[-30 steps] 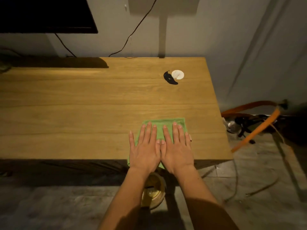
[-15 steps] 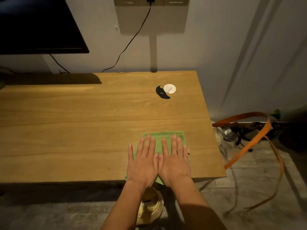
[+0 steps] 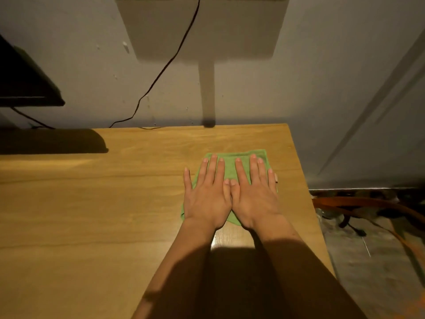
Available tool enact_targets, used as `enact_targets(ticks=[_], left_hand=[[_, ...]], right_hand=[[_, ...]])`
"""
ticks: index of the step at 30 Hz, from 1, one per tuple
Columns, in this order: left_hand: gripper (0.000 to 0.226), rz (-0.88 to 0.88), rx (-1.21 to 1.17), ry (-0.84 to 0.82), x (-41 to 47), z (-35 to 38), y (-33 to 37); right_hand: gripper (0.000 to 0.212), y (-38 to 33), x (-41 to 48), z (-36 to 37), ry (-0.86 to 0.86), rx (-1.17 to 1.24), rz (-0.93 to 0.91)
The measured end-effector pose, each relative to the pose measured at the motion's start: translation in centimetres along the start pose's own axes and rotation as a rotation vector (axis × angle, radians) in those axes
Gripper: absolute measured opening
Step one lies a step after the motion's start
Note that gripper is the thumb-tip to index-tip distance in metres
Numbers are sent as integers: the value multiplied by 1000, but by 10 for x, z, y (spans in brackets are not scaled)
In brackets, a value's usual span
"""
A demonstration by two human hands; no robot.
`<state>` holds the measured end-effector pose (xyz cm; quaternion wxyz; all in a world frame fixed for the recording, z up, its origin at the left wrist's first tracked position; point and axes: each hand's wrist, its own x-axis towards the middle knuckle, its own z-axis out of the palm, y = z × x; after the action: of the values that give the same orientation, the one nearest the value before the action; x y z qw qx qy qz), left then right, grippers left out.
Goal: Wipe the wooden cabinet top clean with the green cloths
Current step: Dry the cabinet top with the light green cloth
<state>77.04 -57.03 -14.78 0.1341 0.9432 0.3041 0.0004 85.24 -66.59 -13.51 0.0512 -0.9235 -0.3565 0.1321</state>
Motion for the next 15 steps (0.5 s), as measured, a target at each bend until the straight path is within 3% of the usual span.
enact_targets(ticks=[15], left_hand=[[59,-17,-8,43,110,-5,-1]], right_hand=[[59,9,113,-22,26,29,-7]])
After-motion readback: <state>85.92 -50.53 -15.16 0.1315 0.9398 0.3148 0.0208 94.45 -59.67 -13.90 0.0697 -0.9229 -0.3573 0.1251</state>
